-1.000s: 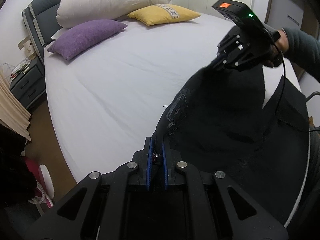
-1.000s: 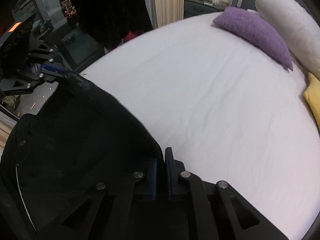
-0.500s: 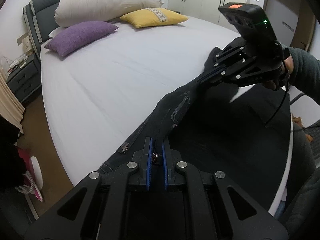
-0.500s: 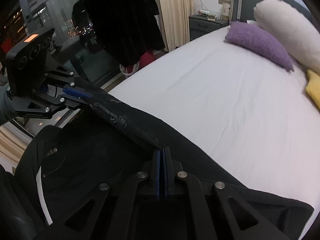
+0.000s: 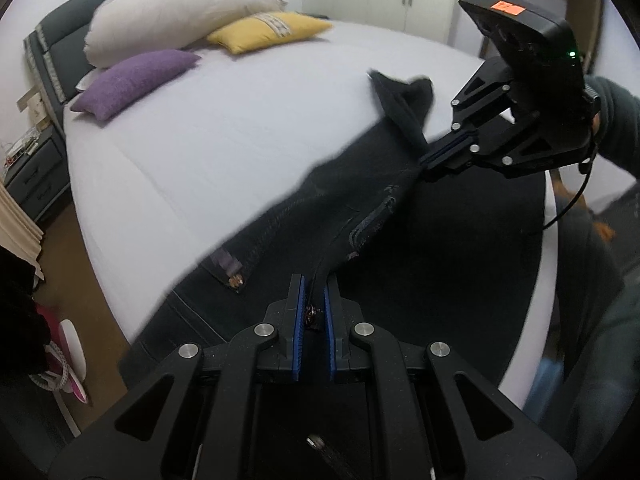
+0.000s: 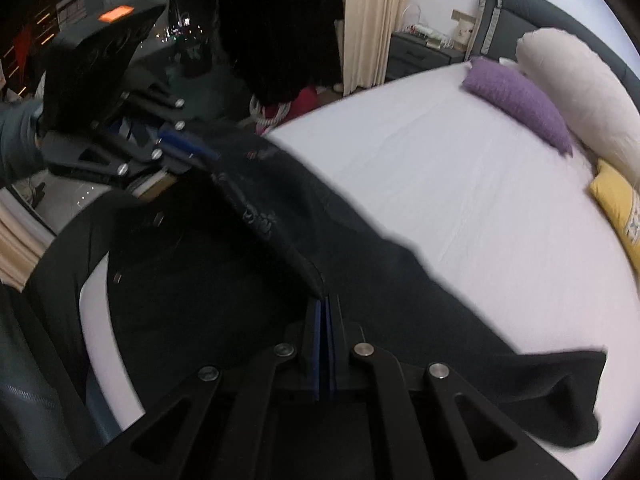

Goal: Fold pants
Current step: 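Lift the waistband with both grippers and fold it over toward the hems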

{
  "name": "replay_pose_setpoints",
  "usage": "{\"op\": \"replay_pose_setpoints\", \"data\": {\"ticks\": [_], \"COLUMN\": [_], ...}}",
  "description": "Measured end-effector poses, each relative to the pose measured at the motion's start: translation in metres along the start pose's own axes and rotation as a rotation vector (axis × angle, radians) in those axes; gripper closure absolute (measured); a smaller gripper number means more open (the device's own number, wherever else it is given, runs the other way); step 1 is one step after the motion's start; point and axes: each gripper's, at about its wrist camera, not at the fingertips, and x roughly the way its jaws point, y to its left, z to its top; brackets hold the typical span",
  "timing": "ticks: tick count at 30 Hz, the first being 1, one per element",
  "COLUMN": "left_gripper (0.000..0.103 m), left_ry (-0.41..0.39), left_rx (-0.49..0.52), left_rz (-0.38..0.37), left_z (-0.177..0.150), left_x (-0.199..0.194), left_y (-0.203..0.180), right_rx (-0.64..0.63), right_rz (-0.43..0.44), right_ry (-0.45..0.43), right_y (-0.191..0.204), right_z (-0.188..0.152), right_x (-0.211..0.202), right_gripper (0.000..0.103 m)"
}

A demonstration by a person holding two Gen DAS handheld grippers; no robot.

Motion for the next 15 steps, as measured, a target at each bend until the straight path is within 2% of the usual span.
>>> {"op": "replay_pose_setpoints", "data": {"ticks": [5,10,15], "left_gripper": [0.095,0.095,0.095], "left_ry": [0.059,0.09,0.1], "left_rx": [0.053,0.09,0.099], "left_rz": [-0.017,-0.038,-0.056], "left_z": [-0.039,-0.07,-0.085], "left_x": [0.005,-0.002,-0.011], "left_y": [-0.036,-0.067,-0.078], "right_rx": [0.01,-0.002,-0.045], "right_rz": [-0.02,-0.07,-0.098], "right_ry": [0.044,0.058,0.071], "right_y": [0.036,0.057,0.084], "right_z": [-0.031,-0.04,-0.042], "right_x": [0.015,0.017,0.014], "right_gripper": [0.1,0.1,0.1]}}
